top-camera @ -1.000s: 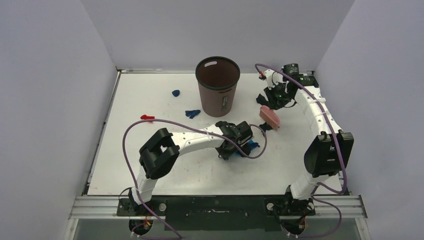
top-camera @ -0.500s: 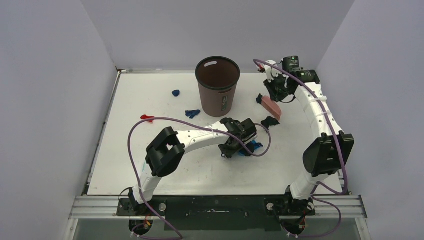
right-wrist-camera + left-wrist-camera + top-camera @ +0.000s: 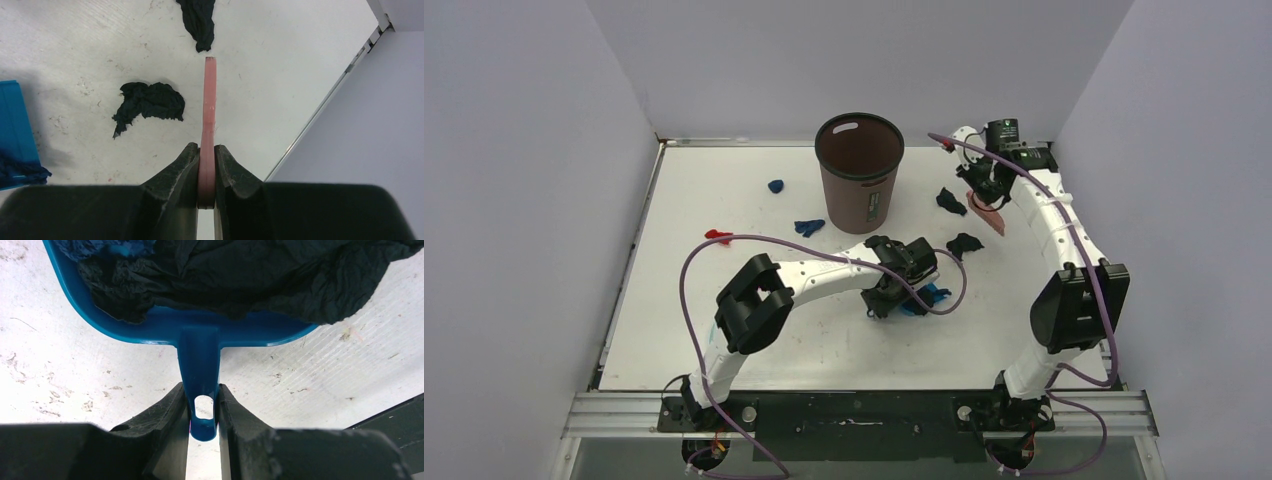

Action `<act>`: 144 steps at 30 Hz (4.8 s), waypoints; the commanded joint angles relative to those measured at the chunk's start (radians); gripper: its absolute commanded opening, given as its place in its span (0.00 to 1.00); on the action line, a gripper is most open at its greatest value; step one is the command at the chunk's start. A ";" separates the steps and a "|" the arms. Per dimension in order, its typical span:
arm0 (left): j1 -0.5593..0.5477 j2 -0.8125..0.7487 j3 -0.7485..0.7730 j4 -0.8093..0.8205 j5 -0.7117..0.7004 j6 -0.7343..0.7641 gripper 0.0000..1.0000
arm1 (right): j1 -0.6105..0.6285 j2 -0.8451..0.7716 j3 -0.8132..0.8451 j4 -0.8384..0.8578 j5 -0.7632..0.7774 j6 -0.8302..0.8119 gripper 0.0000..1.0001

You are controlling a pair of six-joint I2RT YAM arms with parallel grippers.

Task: Sweep away the paper scraps from the table

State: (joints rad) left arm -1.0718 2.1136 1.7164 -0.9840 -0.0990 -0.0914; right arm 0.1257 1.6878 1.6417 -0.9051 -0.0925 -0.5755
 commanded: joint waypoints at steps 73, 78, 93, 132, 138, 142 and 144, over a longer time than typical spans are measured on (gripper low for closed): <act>0.034 -0.208 0.358 -0.207 -0.172 0.009 0.00 | -0.336 -0.256 -0.484 0.223 -0.659 0.271 0.05; 0.098 -0.216 0.433 -0.302 -0.210 0.011 0.00 | -0.335 -0.276 -0.588 0.298 -0.703 0.321 0.05; 0.380 -0.285 0.536 -0.265 -0.387 0.084 0.00 | -0.336 -0.417 -0.741 0.463 -0.690 0.388 0.05; 0.409 -0.256 -0.156 1.551 -0.909 1.626 0.00 | -0.336 -0.390 -0.747 0.437 -0.744 0.378 0.05; 0.366 -0.316 -0.142 1.511 -0.969 1.536 0.00 | -0.336 -0.392 -0.747 0.438 -0.742 0.378 0.05; 0.272 -0.382 -0.137 1.327 -1.055 1.390 0.00 | -0.336 -0.392 -0.744 0.442 -0.737 0.377 0.05; 0.208 -0.427 -0.143 1.172 -1.082 1.266 0.00 | -0.337 -0.392 -0.741 0.442 -0.734 0.376 0.05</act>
State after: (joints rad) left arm -0.7517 1.8168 1.5314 0.3901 -1.0958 1.4029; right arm -0.2146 1.2903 0.8982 -0.4911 -0.8196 -0.1810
